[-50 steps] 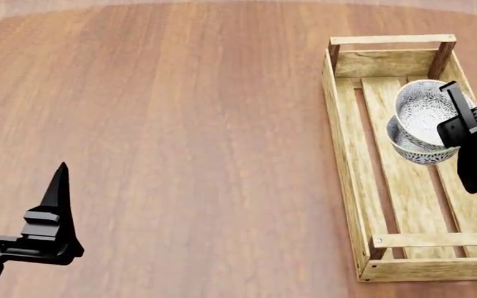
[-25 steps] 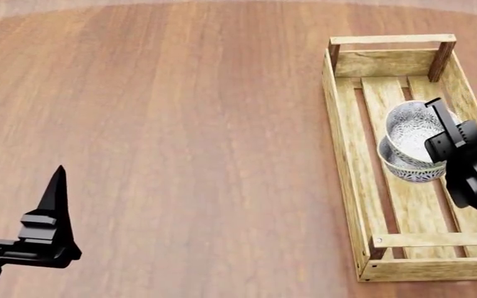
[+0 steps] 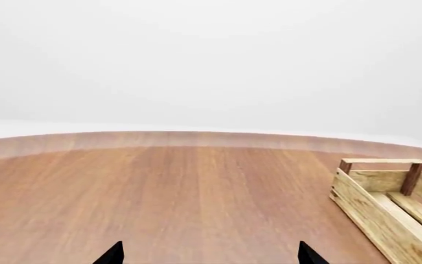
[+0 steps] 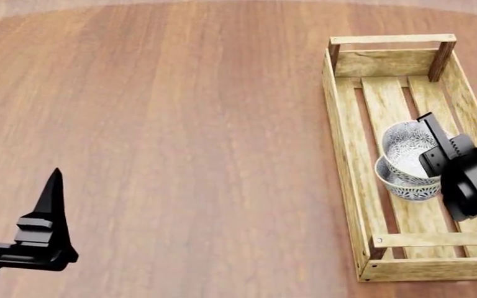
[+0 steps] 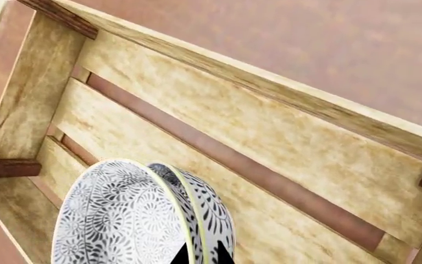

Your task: Stack the right bowl on the left bowl and place them in the tray.

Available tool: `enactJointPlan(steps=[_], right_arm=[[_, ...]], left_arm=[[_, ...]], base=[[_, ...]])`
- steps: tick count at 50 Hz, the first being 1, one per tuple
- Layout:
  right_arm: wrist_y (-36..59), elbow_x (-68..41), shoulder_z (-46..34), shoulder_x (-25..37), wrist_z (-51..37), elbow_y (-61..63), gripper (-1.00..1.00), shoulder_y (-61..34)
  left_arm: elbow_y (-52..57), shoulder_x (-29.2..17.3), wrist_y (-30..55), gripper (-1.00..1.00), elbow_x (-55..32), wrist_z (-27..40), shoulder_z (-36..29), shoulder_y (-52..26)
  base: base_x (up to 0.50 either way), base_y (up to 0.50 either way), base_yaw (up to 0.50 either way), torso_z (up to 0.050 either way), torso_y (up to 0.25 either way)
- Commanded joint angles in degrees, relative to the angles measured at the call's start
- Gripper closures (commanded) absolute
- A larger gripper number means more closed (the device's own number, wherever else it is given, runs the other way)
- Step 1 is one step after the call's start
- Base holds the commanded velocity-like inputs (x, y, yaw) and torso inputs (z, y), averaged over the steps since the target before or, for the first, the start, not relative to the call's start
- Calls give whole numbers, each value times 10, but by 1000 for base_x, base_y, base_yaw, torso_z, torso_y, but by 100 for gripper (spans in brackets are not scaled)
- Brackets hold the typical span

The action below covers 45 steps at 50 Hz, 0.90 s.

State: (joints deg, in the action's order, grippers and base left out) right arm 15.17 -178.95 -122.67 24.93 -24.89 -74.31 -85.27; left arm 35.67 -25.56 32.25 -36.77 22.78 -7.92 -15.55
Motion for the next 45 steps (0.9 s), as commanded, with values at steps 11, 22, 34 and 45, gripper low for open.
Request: enactJointPlan(steps=[11, 22, 34, 45], right_arm=[[13, 6, 1, -1, -35, -7, 100, -6], [19, 6, -13, -2, -40, -7, 100, -6], [26, 6, -19, 0, -43, -7, -100, -2], [18, 9, -44, -4, -54, -7, -100, -20]], left_arm=[[-3, -2, -10, -100, 0, 1, 3, 7], [-3, -3, -13, -100, -1, 3, 4, 11], [0, -6, -11, -100, -5, 7, 5, 9], [2, -8, -10, -100, -10, 8, 7, 7]], base=[[0, 0, 0, 0, 1], [0, 0, 0, 0, 1], [0, 0, 0, 0, 0], [0, 0, 0, 1, 0]])
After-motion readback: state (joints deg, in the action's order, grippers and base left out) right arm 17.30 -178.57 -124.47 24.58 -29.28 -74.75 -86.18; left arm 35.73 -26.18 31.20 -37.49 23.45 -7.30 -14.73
